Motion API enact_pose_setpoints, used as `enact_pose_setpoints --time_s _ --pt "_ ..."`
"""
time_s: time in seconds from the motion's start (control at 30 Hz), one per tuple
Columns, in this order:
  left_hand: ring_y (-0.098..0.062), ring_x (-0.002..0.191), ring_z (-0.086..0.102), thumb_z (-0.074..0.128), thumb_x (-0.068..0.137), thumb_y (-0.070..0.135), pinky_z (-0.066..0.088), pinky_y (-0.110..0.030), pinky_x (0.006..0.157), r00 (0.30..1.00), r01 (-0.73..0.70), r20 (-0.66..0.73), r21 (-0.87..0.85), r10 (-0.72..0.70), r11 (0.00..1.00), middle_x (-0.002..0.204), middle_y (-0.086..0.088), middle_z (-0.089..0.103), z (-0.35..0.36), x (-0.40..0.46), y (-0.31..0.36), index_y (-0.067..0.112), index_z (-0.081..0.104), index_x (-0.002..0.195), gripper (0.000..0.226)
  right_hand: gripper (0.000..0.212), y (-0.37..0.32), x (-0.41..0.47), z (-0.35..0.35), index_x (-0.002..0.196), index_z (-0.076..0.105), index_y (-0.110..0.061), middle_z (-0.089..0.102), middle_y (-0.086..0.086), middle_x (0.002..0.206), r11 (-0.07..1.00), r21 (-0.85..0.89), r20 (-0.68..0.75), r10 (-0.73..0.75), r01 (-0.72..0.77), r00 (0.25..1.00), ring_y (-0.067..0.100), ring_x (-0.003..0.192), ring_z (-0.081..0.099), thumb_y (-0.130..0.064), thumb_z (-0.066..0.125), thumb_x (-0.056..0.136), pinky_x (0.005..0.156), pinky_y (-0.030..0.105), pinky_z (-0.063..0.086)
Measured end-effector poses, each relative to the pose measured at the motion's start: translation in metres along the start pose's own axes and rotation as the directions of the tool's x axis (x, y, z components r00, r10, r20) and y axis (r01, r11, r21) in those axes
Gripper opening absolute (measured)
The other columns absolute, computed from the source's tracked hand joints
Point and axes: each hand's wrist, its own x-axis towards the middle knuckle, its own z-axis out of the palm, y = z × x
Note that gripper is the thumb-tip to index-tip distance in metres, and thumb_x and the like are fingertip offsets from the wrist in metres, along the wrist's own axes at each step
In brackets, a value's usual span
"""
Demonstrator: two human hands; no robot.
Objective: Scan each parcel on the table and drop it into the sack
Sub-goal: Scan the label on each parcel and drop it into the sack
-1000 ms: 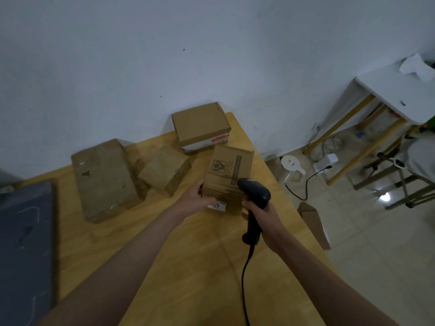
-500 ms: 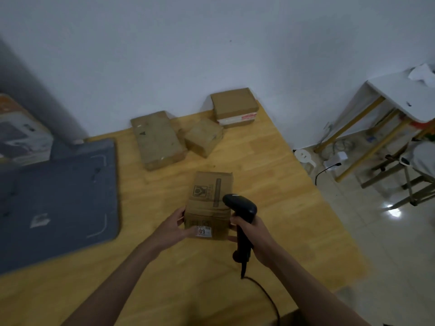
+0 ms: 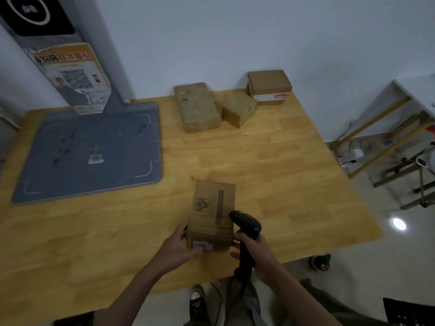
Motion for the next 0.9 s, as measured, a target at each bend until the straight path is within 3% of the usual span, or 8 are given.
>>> enact_pose_setpoints --time_s 0.17,0.27,0.33,0.47,0.6,0.73,0.8,0.9 --pt "0.000 0.129 0.035 0.076 0.082 0.036 0.036 -0.013 0.098 0.992 -0.103 -0.052 0.160 0.113 0.982 0.145 0.021 0.036 0.009 -0.010 -0.001 0.033 0.017 0.155 0.095 0.014 0.015 -0.009 0.004 0.105 0.064 -0.002 0.073 0.013 0.114 1.000 0.022 -0.034 0.012 -0.011 0.999 0.028 0.109 0.068 -0.014 0.066 0.096 0.096 0.054 0.055" --pt "-0.014 0.149 0.014 0.066 0.083 0.051 0.028 -0.033 0.117 0.971 -0.136 -0.115 0.446 0.207 0.884 0.165 0.006 0.008 0.024 -0.003 0.015 0.030 0.002 0.158 0.101 0.018 0.016 -0.006 0.003 0.106 0.064 -0.001 0.071 0.016 0.118 0.998 0.058 -0.045 0.028 -0.026 0.999 0.029 0.111 0.067 -0.014 0.067 0.095 0.097 0.056 0.054" --pt "-0.022 0.152 -0.001 0.059 0.089 0.055 0.019 -0.038 0.121 0.977 -0.083 -0.107 0.607 0.184 0.791 0.166 0.000 -0.008 0.039 0.006 0.033 0.025 -0.004 0.158 0.099 0.023 0.016 -0.003 0.003 0.112 0.064 0.000 0.071 0.016 0.118 0.996 0.087 -0.072 0.037 -0.031 0.997 0.030 0.110 0.068 -0.014 0.068 0.095 0.094 0.054 0.057" --pt "-0.043 0.149 -0.009 0.050 0.083 0.075 0.013 -0.051 0.121 0.990 0.055 -0.132 0.702 0.054 0.710 0.162 -0.018 -0.019 0.065 0.024 0.056 0.017 -0.015 0.156 0.114 0.031 0.014 0.003 0.002 0.123 0.062 -0.003 0.071 0.016 0.117 0.986 0.164 -0.124 0.040 -0.020 0.991 0.029 0.105 0.071 -0.011 0.069 0.094 0.083 0.045 0.060" --pt "-0.047 0.147 -0.012 0.054 0.076 0.080 0.016 -0.056 0.119 0.980 0.123 -0.196 0.706 0.025 0.698 0.158 -0.021 -0.028 0.057 0.031 0.049 0.018 -0.026 0.152 0.127 0.033 0.004 0.008 0.000 0.126 0.059 -0.007 0.068 0.015 0.120 0.982 0.187 -0.145 0.009 0.019 0.989 0.030 0.109 0.068 -0.011 0.069 0.094 0.082 0.043 0.059" --pt "-0.036 0.151 0.005 0.066 0.076 0.071 0.023 -0.050 0.119 0.982 0.035 -0.175 0.534 0.070 0.845 0.164 -0.009 -0.014 0.009 0.028 0.034 0.034 -0.018 0.154 0.121 0.038 -0.007 0.018 0.009 0.130 0.058 -0.008 0.065 0.013 0.124 0.987 0.158 -0.101 -0.007 0.023 0.995 0.031 0.111 0.066 -0.014 0.070 0.094 0.084 0.043 0.059" --pt "-0.029 0.144 0.030 0.073 0.074 0.064 0.037 -0.045 0.112 0.981 -0.022 -0.170 0.384 0.094 0.923 0.164 -0.003 0.010 -0.018 0.022 0.026 0.036 -0.001 0.157 0.115 0.036 -0.013 0.022 0.022 0.128 0.060 -0.008 0.065 0.013 0.124 0.992 0.126 -0.050 -0.004 0.010 0.999 0.030 0.110 0.066 -0.015 0.070 0.094 0.087 0.046 0.060" --pt "-0.019 0.124 0.054 0.080 0.076 0.049 0.052 -0.038 0.096 0.940 -0.129 -0.299 0.135 0.164 0.982 0.140 0.004 0.050 -0.041 0.010 0.013 0.038 0.031 0.150 0.089 0.034 -0.021 0.022 0.048 0.123 0.062 -0.008 0.064 0.012 0.126 0.996 0.085 0.055 0.001 -0.006 0.999 0.029 0.112 0.065 -0.018 0.072 0.093 0.096 0.050 0.057"
